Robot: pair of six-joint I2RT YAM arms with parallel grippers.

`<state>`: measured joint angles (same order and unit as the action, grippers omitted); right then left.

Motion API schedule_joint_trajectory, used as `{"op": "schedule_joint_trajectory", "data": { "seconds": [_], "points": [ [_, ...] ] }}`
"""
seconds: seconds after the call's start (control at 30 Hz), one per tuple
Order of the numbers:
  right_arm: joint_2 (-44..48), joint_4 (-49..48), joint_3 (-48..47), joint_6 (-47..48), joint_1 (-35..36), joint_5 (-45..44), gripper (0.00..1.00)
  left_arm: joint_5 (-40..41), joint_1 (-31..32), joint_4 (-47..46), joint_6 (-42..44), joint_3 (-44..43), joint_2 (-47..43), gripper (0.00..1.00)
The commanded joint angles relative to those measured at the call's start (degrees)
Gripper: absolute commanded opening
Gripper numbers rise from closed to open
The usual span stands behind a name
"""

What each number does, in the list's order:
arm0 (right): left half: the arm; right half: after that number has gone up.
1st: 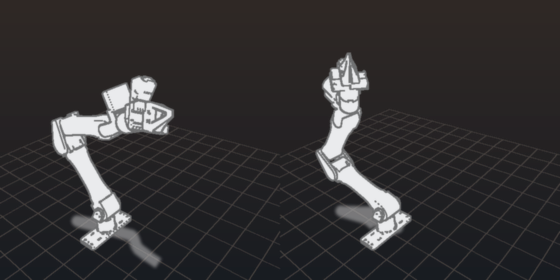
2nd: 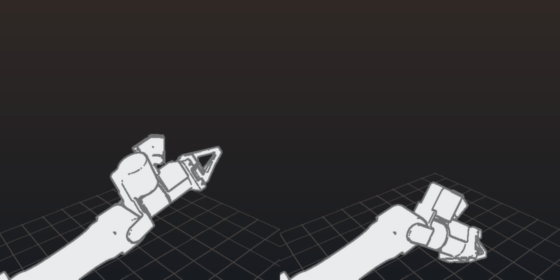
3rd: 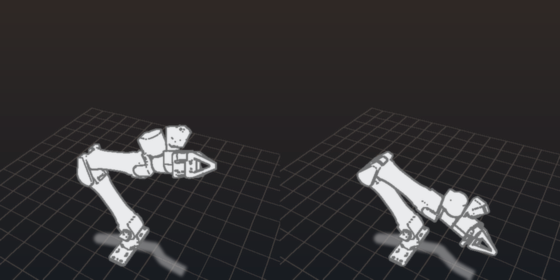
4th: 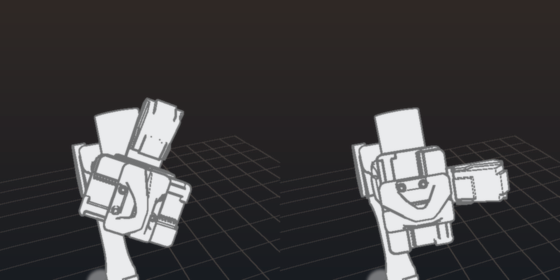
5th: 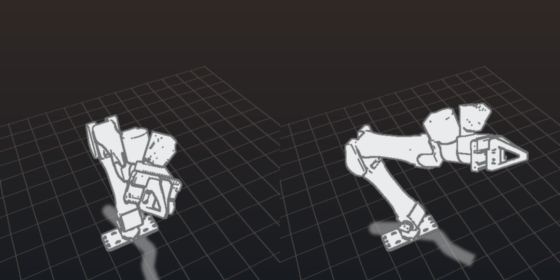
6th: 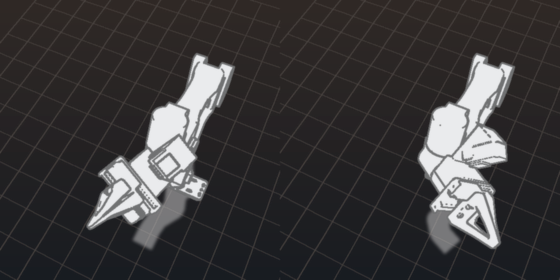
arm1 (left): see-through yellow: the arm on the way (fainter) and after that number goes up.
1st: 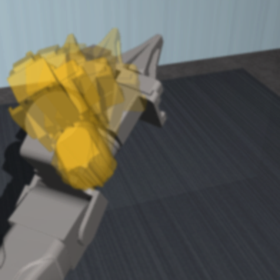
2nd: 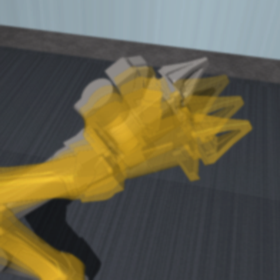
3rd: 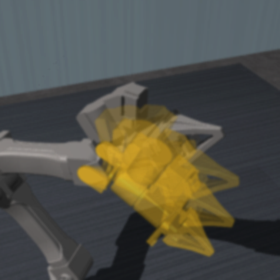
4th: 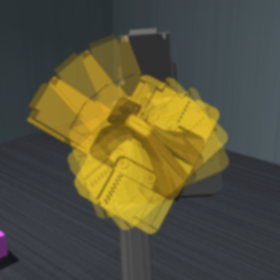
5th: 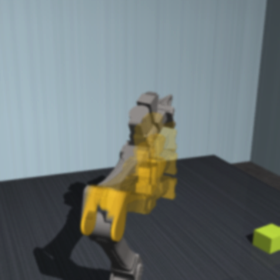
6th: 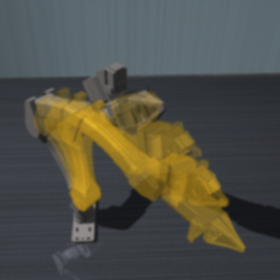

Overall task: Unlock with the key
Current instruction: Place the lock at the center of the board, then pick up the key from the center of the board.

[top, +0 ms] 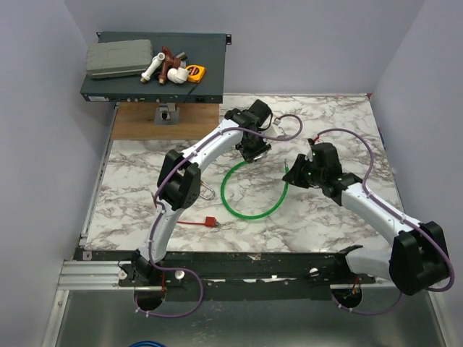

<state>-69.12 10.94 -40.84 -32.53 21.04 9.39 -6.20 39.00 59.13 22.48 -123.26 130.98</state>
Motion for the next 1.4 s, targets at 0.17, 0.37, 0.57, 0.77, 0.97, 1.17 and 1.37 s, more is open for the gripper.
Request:
{"op": "schedule_joint_trajectory", "data": {
  "seconds": [0.17, 0.37, 0.57, 0.77, 0.97, 1.17, 1.37],
  "points": [
    [-0.4, 10.4, -6.7, 4.4, 1.6, -6.5, 0.43, -9.2, -2.5, 7.9, -2.0, 1.0, -6.2, 0.68],
    [-0.1, 18.1, -14.0, 6.0, 9.0, -15.3, 0.67, -11.1, -2.7, 13.0, -2.9, 5.8, -17.6, 0.98],
    [5.1, 13.9, -15.7, -4.6, 16.0, -6.1, 1.00, -13.5, -3.8, 15.5, -1.9, 16.4, -34.5, 0.98],
    [12.5, 7.3, -4.9, -9.0, 15.9, 5.1, 1.00, -10.8, -8.5, 12.3, -2.2, 29.9, -50.8, 0.99],
    [7.0, 26.3, -10.5, -9.1, 31.5, -17.5, 0.99, -4.2, -13.6, 6.5, -0.9, 45.5, -62.6, 0.98],
    [0.4, 29.0, -8.8, -19.5, 44.9, -25.7, 0.87, 1.9, -14.5, -1.5, -2.1, 57.1, -69.4, 0.98],
    [-8.3, 33.7, -11.5, -29.2, 56.5, -31.1, 0.83, 2.9, -14.5, -2.3, -2.7, 59.9, -70.2, 0.98]
  ]
}}
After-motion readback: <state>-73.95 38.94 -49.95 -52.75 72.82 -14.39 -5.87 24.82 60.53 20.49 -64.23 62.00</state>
